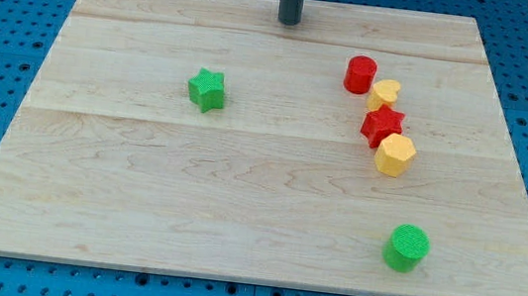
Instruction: Move the green star bottom to the blue cube
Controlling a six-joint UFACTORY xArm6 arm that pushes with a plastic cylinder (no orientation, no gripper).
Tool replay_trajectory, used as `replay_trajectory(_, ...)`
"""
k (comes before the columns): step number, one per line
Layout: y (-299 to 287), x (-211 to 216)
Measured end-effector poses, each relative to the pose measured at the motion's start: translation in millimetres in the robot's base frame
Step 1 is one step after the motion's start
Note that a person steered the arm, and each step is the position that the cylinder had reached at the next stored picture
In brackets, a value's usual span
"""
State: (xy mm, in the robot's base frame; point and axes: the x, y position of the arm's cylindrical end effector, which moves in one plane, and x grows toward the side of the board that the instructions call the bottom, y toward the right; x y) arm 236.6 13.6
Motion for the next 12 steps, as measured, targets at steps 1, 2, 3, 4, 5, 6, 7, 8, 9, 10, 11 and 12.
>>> replay_trajectory(1,-1.5,5.4)
replay_trajectory(2,-30.5,42.5)
replay_trajectory(3,-49.5,123.7)
replay_trajectory(4,-45.6,176.6)
replay_trajectory(5,-88.3,208.0)
replay_trajectory(6,-105.7,192.3)
replay_trajectory(7,-68.3,159.4)
replay_trajectory(8,-67.6,128.3)
replay_trajectory(9,-72.8,131.3)
replay_trajectory(10,-117.9,151.5)
replay_trajectory(11,-89.2,122.0)
replay_trajectory(12,-60.3,86.2)
